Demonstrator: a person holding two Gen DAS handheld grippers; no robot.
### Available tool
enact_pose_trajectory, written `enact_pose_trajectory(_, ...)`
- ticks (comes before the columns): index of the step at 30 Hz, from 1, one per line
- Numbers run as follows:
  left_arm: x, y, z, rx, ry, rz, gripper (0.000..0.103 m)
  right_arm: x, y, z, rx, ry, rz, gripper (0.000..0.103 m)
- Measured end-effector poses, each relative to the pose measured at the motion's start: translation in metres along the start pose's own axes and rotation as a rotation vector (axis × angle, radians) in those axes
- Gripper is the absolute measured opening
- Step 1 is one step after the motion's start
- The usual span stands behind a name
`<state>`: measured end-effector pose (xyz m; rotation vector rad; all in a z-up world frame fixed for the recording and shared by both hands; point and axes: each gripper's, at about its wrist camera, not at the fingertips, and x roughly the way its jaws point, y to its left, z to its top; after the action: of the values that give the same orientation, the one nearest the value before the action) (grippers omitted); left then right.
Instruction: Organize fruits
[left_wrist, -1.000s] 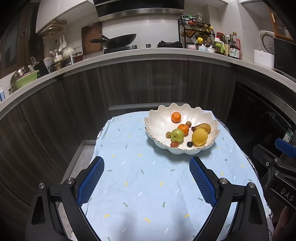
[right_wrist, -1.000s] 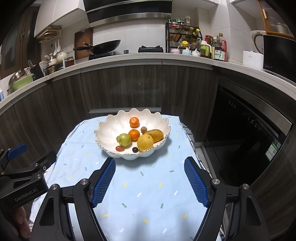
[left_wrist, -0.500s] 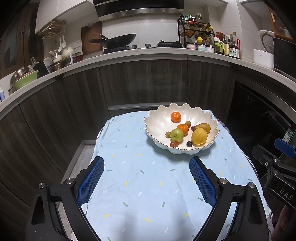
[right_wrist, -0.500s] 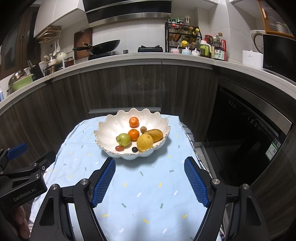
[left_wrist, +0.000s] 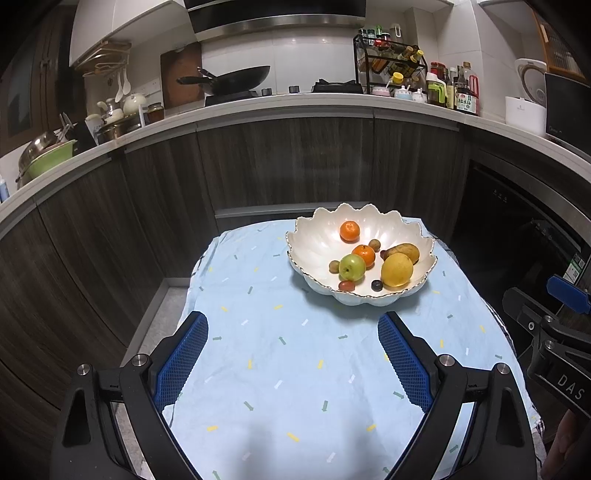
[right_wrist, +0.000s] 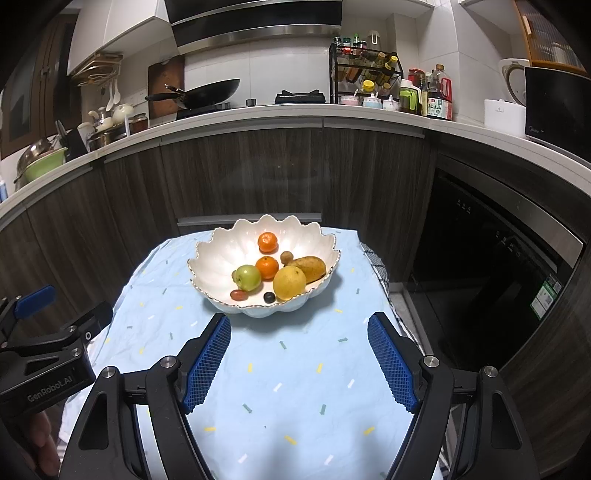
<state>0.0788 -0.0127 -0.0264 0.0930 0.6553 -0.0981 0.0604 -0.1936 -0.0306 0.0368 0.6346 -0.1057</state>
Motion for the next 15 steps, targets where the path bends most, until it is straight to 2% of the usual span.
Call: enact_pose_trajectory(15,0.0002,-0.0009,-0.0016,0.003,0.004,-0.001,0.094,0.0003,-0.0001,-0.0002,0.001,-0.001,-0.001,0.077)
